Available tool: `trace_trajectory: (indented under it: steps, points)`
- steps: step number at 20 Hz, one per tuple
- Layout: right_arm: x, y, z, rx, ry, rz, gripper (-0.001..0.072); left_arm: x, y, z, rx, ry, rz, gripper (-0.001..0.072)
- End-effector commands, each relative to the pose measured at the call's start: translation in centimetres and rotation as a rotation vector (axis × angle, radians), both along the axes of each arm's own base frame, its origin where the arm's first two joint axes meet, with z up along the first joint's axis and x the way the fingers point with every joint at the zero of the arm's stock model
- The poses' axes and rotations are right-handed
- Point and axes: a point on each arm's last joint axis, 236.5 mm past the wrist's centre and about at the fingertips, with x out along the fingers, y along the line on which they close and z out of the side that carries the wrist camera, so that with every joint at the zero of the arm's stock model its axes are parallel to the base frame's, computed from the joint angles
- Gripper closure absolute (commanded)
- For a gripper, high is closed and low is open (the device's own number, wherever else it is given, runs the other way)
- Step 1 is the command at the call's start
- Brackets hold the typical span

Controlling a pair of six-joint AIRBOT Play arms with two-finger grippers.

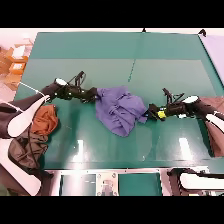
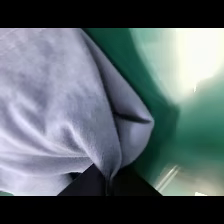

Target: Fold the shirts.

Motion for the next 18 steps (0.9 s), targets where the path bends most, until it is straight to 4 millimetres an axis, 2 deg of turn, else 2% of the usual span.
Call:
trace_trajectory:
  steps: [1,3,5,6,8,10,11,12,14,16,18]
  points:
    - [2.2,-1.0,3.4,0.042,-0.059,0.012,0.0697,1.2,0.2,4.5,-0.07,-0.05,-0.047,0.068]
    - [5.1,-2.9,8.9,0.065,-0.156,0.015,0.0696,2.5,1.9,9.8,-0.056,-0.14,-0.062,0.068]
    - [7.6,-4.6,16.5,0.049,-0.312,0.05,0.0697,3.2,3.0,18.2,-0.029,-0.316,-0.095,0.068]
    - [8.5,-5.2,21.0,0.025,-0.406,0.066,0.0697,3.0,3.3,23.3,-0.011,-0.434,-0.116,0.068]
    - [9.0,-6.2,29.9,-0.046,-0.607,0.091,0.0696,1.3,4.3,32.8,0.045,-0.646,-0.127,0.068]
    - [8.1,-7.0,38.2,-0.127,-0.8,0.072,0.0696,-1.3,6.1,40.6,0.138,-0.819,-0.09,0.0679]
    - [7.2,-7.5,41.6,-0.163,-0.875,0.046,0.0696,-2.7,7.4,43.8,0.193,-0.887,-0.052,0.0679]
    - [6.0,-8.0,44.6,-0.197,-0.942,0.019,0.0696,-4.0,8.7,46.2,0.247,-0.937,-0.011,0.0679]
    - [3.6,-9.0,48.9,-0.275,-1.053,-0.027,0.0696,-6.6,11.2,49.5,0.339,-1.011,0.074,0.0679]
    - [1.2,-10.0,51.4,-0.344,-1.12,-0.082,0.0696,-9.1,13.0,51.2,0.404,-1.049,0.12,0.0678]
    - [-0.6,-10.4,52.8,-0.401,-1.154,-0.113,0.0696,-11.1,13.8,52.3,0.42,-1.057,0.152,0.0678]
